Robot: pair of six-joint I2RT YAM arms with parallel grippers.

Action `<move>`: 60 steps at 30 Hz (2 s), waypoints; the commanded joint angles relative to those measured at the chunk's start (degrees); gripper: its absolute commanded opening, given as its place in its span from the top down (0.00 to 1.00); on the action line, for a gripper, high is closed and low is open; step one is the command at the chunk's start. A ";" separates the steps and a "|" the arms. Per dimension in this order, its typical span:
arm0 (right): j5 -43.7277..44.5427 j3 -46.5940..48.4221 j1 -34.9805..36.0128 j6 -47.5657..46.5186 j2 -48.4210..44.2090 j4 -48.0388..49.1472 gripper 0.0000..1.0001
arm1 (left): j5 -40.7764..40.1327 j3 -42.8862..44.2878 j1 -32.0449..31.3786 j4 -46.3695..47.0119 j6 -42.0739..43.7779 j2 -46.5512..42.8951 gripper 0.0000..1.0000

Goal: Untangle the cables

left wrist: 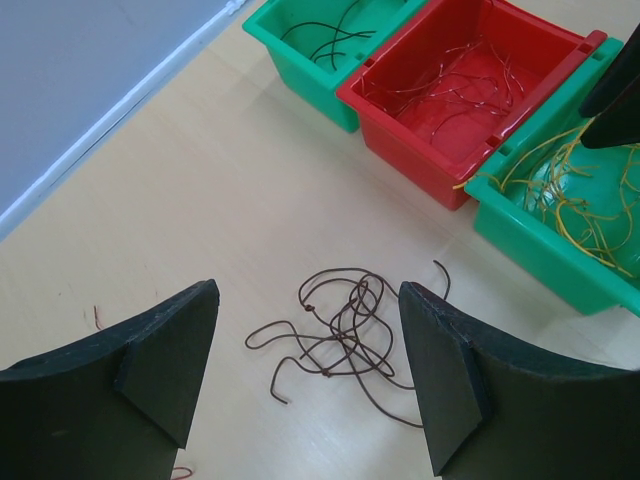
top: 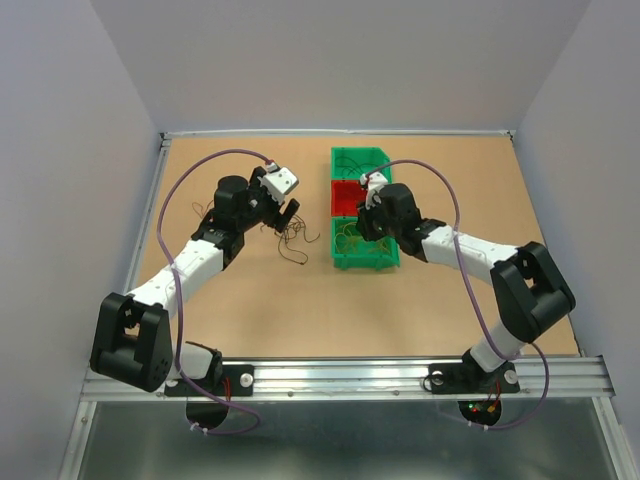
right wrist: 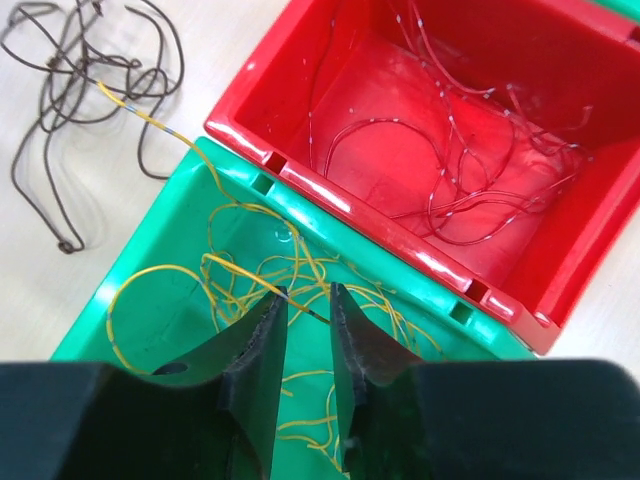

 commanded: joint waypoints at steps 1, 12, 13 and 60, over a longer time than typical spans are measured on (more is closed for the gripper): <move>-1.13 3.42 0.53 -1.12 2.84 1.82 0.72 | 0.47 0.24 -0.38 1.22 0.67 -0.36 0.16; -5.00 9.13 0.62 -4.72 12.15 -4.42 0.92 | 0.47 0.33 -0.73 0.78 1.29 -0.01 0.16; -4.21 10.70 0.53 -5.33 14.51 -7.64 0.92 | 0.30 0.41 -0.73 0.78 1.37 0.17 0.16; 1.25 -17.41 0.53 0.91 -25.10 16.14 0.26 | 0.30 21.07 -1.70 -21.54 2.96 29.53 1.00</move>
